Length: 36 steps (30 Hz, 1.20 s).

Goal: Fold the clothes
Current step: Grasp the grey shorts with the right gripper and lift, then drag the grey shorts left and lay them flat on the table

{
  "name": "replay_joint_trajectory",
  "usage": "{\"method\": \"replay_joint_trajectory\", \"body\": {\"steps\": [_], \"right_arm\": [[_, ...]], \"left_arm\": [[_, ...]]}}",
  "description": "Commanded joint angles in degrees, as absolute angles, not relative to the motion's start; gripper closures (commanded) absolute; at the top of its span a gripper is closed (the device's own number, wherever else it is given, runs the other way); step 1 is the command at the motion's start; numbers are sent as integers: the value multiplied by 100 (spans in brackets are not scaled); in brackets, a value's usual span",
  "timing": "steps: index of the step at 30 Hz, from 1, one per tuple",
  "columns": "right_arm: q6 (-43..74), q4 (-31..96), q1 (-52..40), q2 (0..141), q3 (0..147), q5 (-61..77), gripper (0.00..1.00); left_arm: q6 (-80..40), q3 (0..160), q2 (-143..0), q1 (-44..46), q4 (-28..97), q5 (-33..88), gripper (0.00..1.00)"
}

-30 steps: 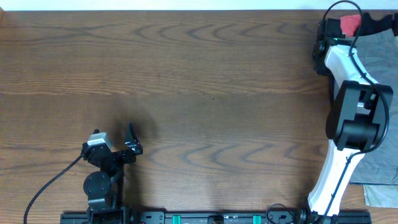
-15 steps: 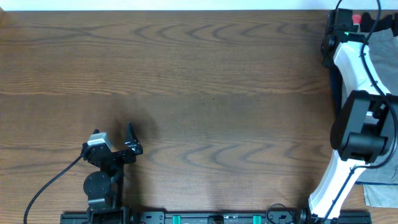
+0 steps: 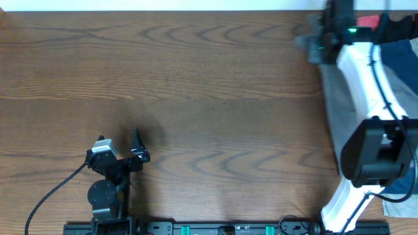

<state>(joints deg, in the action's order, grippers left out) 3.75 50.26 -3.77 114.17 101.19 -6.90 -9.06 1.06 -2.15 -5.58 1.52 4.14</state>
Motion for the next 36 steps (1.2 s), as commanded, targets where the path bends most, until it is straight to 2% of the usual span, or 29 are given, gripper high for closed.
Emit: {"method": "replay_joint_trajectory", "body": {"steps": [1, 7, 18, 20, 21, 27, 29, 30, 31, 36], "right_arm": [[467, 5057, -1017, 11327, 10178, 502, 99], [489, 5085, -2163, 11351, 10143, 1494, 99], [1529, 5306, -3865, 11380, 10130, 1520, 99], [1542, 5441, -4029, 11380, 10130, 1529, 61], [1540, 5533, -4093, 11378, 10134, 1525, 35], [1540, 6228, -4014, 11266, 10265, 1525, 36], [1538, 6523, -3824, 11109, 10326, 1472, 28], [1540, 6705, -3682, 10995, 10359, 1350, 11], [1544, 6912, -3511, 10864, 10381, 1149, 1], [2130, 7968, -2438, 10366, 10368, -454, 1]], "left_arm": [[-926, 25, -211, -582, 362, 530, 2], [-926, 25, -211, -582, 362, 530, 2], [-926, 25, -211, -582, 362, 530, 2], [-926, 25, -211, -582, 362, 530, 2], [-926, 25, -211, -582, 362, 530, 2], [-926, 25, -211, -582, 362, 530, 2], [-926, 25, -211, -582, 362, 530, 2], [-926, 25, -211, -582, 362, 530, 2], [-926, 25, -209, -582, 362, 530, 2], [-926, 25, -211, -582, 362, 530, 2]]}}
